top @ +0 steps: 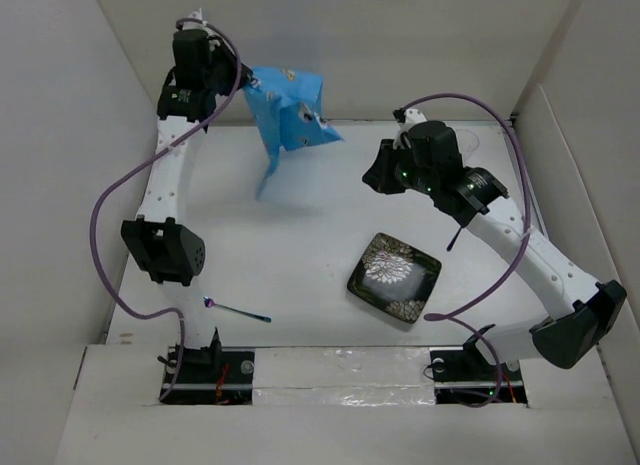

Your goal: Set the dinner table for one person

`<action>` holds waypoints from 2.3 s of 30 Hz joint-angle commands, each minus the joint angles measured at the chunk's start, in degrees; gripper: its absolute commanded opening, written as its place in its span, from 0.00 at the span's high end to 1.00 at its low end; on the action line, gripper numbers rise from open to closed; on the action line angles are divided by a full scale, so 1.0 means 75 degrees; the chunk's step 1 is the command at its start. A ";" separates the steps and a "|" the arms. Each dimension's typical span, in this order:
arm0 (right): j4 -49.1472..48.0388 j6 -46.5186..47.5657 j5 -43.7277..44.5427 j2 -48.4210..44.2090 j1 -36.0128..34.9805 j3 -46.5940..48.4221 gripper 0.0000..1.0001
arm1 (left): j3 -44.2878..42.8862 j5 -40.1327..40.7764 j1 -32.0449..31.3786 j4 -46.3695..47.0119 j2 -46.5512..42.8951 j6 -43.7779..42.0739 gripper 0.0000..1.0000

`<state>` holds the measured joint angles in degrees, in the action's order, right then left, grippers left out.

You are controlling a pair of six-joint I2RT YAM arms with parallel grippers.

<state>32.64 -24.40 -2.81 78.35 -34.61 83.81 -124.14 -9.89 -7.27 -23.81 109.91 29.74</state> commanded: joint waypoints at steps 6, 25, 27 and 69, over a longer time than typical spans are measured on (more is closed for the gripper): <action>-0.0262 0.0114 0.0246 -0.0052 -0.0061 0.0217 0.38 | 0.0329 -0.1352 -0.0215 0.0433 -0.0920 0.0372 1.00; -0.1352 -0.0754 -0.0094 0.0757 -0.0505 -0.1179 1.00 | 0.0450 -0.1905 -0.2722 -0.0177 0.0663 -0.0473 0.51; -0.1516 -0.0766 -0.0094 0.0908 -0.0506 -0.1225 1.00 | 0.0578 -0.1532 -0.2606 -0.0095 0.0230 -0.0437 0.46; -0.2384 -0.0531 0.1160 0.5899 -0.1385 0.2592 0.33 | 1.0623 -0.1107 0.2539 0.5718 -0.2011 0.4133 0.51</action>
<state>17.43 -29.19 4.27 118.24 -45.08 97.76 -40.82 -17.26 11.84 16.23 93.78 60.93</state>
